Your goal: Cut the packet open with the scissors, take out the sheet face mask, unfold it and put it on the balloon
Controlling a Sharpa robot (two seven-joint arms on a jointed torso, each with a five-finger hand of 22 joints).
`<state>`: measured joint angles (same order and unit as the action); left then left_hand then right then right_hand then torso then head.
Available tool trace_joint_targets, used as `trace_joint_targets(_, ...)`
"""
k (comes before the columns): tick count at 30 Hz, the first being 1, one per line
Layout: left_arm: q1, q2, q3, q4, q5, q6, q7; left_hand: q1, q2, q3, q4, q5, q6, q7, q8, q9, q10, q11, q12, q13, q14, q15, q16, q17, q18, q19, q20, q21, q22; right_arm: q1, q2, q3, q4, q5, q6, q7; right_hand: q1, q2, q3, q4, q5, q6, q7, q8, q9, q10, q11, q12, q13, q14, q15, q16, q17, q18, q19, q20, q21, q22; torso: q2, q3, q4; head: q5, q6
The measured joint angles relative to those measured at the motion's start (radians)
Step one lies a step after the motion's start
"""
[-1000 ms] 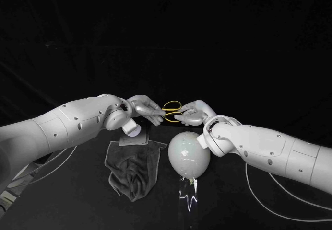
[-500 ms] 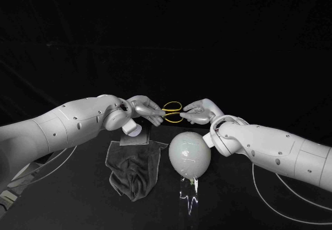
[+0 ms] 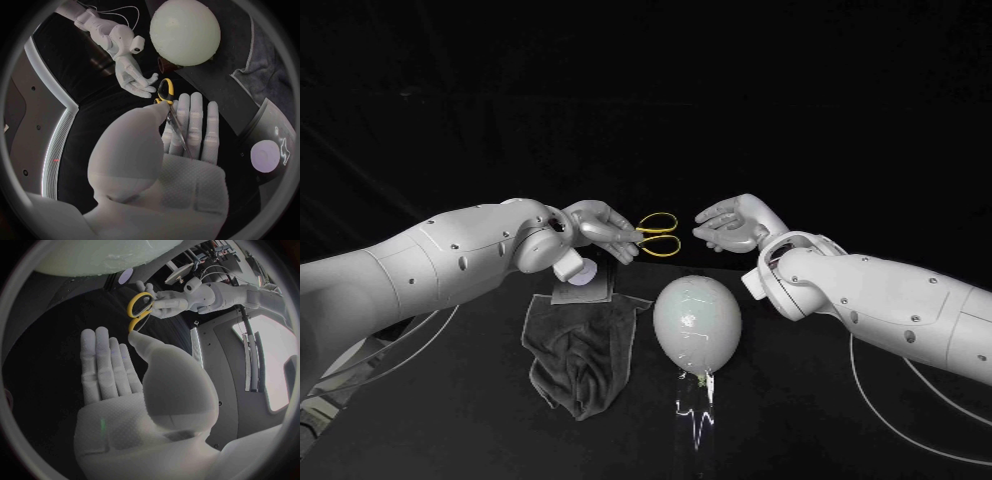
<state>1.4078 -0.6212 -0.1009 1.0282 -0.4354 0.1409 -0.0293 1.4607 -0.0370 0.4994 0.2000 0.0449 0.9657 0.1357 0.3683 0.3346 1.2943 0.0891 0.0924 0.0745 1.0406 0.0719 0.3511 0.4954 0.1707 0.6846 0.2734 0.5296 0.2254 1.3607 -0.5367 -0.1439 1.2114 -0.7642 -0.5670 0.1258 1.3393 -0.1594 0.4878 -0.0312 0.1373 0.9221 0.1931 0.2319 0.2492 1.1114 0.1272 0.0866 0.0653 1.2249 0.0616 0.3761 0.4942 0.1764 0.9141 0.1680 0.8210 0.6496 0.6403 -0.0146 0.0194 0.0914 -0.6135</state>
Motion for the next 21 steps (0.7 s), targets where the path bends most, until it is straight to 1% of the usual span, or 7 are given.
trace_joint_targets(1,0.000,0.000,0.000,0.000,0.001,0.000,0.000,0.000,0.000,0.000,0.000,0.000,0.000,0.000,0.000,0.000,0.000,0.000,0.000,0.000,0.000,0.000,0.000,0.000,0.000,0.000,0.000,0.000,0.000,0.004,-0.004,0.000,0.005,-0.016,0.002,0.002,0.002,-0.003,0.016,-0.004,0.010,0.008,-0.005,0.000,0.000,0.014,-0.007,0.000,0.000,0.045,-0.014,0.024,0.012,-0.001,0.032,-0.012,0.040,0.032,0.000,0.0000,0.0001,0.000,0.001)
trace_joint_targets(3,0.000,-0.001,0.000,0.001,0.004,0.000,0.000,0.000,0.000,0.000,0.000,0.000,0.000,0.000,0.000,0.000,0.000,0.000,0.000,0.000,0.000,0.000,0.000,0.000,0.000,0.000,0.000,0.000,0.000,0.014,-0.010,0.001,0.018,-0.060,0.009,0.007,0.005,-0.005,0.042,-0.011,0.017,0.020,-0.013,0.000,0.000,0.037,-0.014,0.000,0.000,0.119,-0.036,0.063,0.033,-0.008,0.139,-0.030,0.172,0.175,0.000,0.0000,0.0003,0.000,0.002)
trace_joint_targets(5,-0.001,-0.001,0.000,0.001,0.006,0.000,0.000,0.000,0.000,0.000,0.000,0.000,0.000,0.000,0.000,0.000,0.000,0.000,0.000,0.000,0.000,0.000,0.000,0.000,0.000,0.000,0.000,0.000,0.000,0.023,-0.012,0.002,0.031,-0.108,0.018,0.009,0.003,-0.007,0.060,-0.012,0.017,0.027,-0.020,0.000,0.000,0.048,-0.025,-0.001,0.000,0.189,-0.047,0.118,0.063,-0.043,0.268,-0.043,0.326,0.353,0.000,0.0000,0.0009,-0.001,0.002)
trace_joint_targets(7,-0.001,-0.002,0.000,0.001,0.008,0.000,-0.001,0.000,0.000,0.000,0.000,0.000,0.000,0.000,0.000,0.000,0.000,0.000,0.000,0.000,0.000,0.000,0.000,0.000,0.000,0.000,0.000,0.000,0.000,0.032,-0.011,0.002,0.045,-0.168,0.029,0.010,-0.016,-0.026,0.080,-0.010,0.017,0.027,-0.020,-0.008,0.000,0.053,-0.030,-0.014,0.000,0.219,-0.050,0.181,0.102,-0.070,0.343,-0.050,0.428,0.472,0.000,0.0000,0.0010,-0.002,0.003)
trace_joint_targets(10,-0.001,-0.002,0.000,0.002,0.011,0.000,-0.001,0.000,0.000,0.000,0.000,0.000,0.000,0.000,0.000,0.000,0.000,0.000,0.000,0.000,0.000,0.000,0.000,0.000,-0.001,0.000,0.000,0.000,0.000,0.038,-0.005,0.003,0.054,-0.241,0.042,0.010,-0.023,-0.033,0.084,-0.011,0.016,0.027,-0.020,-0.012,0.000,0.053,-0.030,-0.018,-0.001,0.221,-0.051,0.202,0.116,-0.070,0.357,-0.051,0.451,0.501,0.000,0.0000,0.0010,-0.003,0.004)
trace_joint_targets(12,-0.001,-0.002,0.000,0.002,0.012,0.000,-0.001,0.000,0.000,0.000,0.000,0.000,0.000,0.000,-0.001,0.000,0.000,0.000,0.000,0.000,0.000,0.000,0.000,0.001,-0.001,0.000,0.000,0.000,0.000,0.040,0.003,0.003,0.058,-0.299,0.050,0.007,-0.033,-0.043,0.084,-0.011,0.003,0.018,-0.025,-0.021,-0.002,0.025,-0.023,-0.023,-0.002,0.221,-0.051,0.217,0.126,-0.070,0.357,-0.051,0.455,0.508,0.000,0.0000,0.0013,-0.004,0.004)
trace_joint_targets(21,-0.002,0.000,0.000,0.006,0.019,0.000,-0.002,0.000,0.000,0.000,0.000,-0.001,0.002,-0.002,0.003,0.000,0.002,-0.002,0.000,0.000,0.000,0.000,0.001,0.001,-0.001,0.000,0.000,0.000,0.000,0.042,0.051,0.002,0.048,-0.534,0.063,-0.036,-0.037,-0.046,0.084,-0.011,-0.011,0.001,-0.026,-0.033,-0.003,-0.019,-0.021,-0.023,-0.002,0.205,-0.046,0.236,0.140,-0.070,0.333,-0.045,0.447,0.493,0.001,-0.0005,0.0018,-0.005,0.006)
